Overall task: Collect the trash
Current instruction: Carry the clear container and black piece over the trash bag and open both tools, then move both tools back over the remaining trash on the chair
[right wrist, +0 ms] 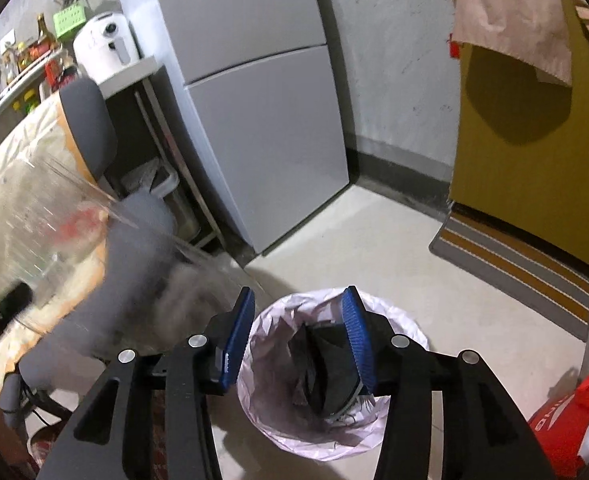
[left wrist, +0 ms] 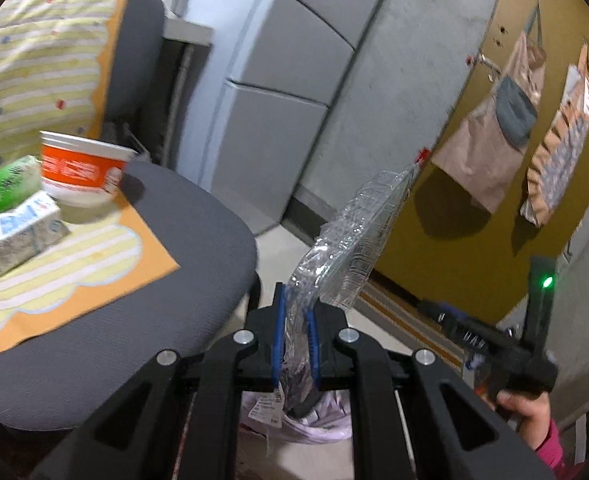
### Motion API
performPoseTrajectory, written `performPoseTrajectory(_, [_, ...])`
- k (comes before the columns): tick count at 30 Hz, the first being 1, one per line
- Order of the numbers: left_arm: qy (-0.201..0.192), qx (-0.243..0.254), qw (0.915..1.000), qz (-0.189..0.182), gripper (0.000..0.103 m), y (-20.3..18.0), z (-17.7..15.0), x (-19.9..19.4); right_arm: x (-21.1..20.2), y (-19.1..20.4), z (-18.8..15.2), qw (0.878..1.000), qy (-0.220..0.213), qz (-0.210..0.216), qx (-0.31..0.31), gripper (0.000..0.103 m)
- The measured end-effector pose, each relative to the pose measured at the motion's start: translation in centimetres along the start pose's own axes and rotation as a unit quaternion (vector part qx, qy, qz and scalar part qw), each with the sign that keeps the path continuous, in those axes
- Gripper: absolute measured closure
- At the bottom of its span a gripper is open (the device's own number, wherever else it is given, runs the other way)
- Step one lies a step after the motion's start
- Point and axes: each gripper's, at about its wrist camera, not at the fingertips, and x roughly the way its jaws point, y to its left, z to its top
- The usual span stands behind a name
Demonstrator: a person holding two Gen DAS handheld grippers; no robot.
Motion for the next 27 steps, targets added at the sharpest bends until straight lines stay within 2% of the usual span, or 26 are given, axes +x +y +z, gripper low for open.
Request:
performPoseTrajectory(10, [0.065,0.025,0.9974,-0.014,0.093,-2.2,-1.1,7.3,-0.7,-3.0,0.5,0.999,-0.018,-0.002,0.034,0.054])
performPoseTrajectory(11, [0.074,0.024,0.9968,-0.015,0.079,-2.3,-1.3,8.2,-0.6,-3.2,0.5,0.999,-0.017,-0.001,0.036,0.053])
performPoseTrajectory(12, [0.081,0.024,0.9963,-0.015,0.055,-2.2,-1.4,8.8,-0.5,-3.3,0.4,0.999,-0.015,-0.001,0.038,0.053])
performPoseTrajectory(13, [0.083,0.023,0.9962,-0.013,0.048,-2.1,-1.6,9.1,-0.4,-3.5,0.4,0.999,-0.013,-0.001,0.04,0.053])
performPoseTrajectory(14, [0.082,0.022,0.9964,-0.009,0.047,-1.9,-1.7,9.2,-0.3,-3.5,0.3,0.999,-0.012,-0.002,0.041,0.053])
performPoseTrajectory(17, [0.082,0.016,0.9964,0.011,0.047,-0.5,-1.9,8.6,-0.1,-3.2,0.3,0.999,-0.008,0.001,0.039,0.053])
performPoseTrajectory(20, [0.064,0.008,0.9973,0.034,0.047,1.2,-1.7,6.7,-0.1,-2.2,0.4,0.999,-0.007,0.01,0.031,0.053])
performPoseTrajectory(27, [0.009,-0.015,0.9926,0.12,0.047,6.3,-1.7,-0.9,-0.3,3.2,0.4,0.999,-0.006,0.053,-0.012,0.053])
